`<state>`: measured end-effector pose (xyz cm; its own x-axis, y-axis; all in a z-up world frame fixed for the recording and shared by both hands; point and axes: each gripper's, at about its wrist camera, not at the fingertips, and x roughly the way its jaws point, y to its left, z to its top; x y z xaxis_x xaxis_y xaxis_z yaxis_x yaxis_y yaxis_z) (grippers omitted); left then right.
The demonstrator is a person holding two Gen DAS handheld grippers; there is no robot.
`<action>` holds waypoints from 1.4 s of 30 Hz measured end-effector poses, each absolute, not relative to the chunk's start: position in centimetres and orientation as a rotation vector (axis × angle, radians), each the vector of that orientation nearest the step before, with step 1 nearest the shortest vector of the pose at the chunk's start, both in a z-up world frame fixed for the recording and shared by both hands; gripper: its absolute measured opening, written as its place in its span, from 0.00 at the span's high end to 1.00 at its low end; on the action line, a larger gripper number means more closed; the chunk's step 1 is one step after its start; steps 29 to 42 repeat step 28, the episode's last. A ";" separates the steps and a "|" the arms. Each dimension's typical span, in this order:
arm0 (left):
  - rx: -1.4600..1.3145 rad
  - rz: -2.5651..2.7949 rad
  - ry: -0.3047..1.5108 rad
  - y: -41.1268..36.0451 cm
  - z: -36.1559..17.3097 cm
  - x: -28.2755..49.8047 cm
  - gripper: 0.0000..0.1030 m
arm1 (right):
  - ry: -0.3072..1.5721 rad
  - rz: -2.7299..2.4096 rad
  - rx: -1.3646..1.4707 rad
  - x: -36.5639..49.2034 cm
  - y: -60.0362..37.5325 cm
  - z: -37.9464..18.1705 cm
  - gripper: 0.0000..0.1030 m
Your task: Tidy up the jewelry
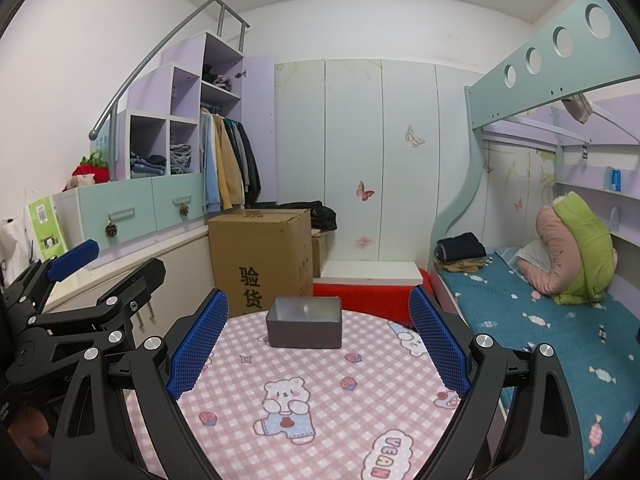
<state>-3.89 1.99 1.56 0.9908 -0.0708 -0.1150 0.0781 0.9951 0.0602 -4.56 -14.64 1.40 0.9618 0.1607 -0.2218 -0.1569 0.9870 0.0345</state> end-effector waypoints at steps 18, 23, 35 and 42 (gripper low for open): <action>0.062 -0.080 0.117 2.1 1.4 -3.7 0.07 | 0.233 0.168 0.026 -4.5 -14.6 1.0 0.14; 0.061 -0.080 0.123 2.0 1.1 -3.6 0.07 | 0.234 0.168 0.026 -4.5 -14.6 1.1 0.14; 0.067 -0.077 0.125 1.9 0.9 -3.5 0.07 | 0.238 0.166 0.028 -4.4 -14.6 0.9 0.14; 0.067 -0.077 0.125 1.9 0.9 -3.5 0.07 | 0.238 0.166 0.028 -4.4 -14.6 0.9 0.14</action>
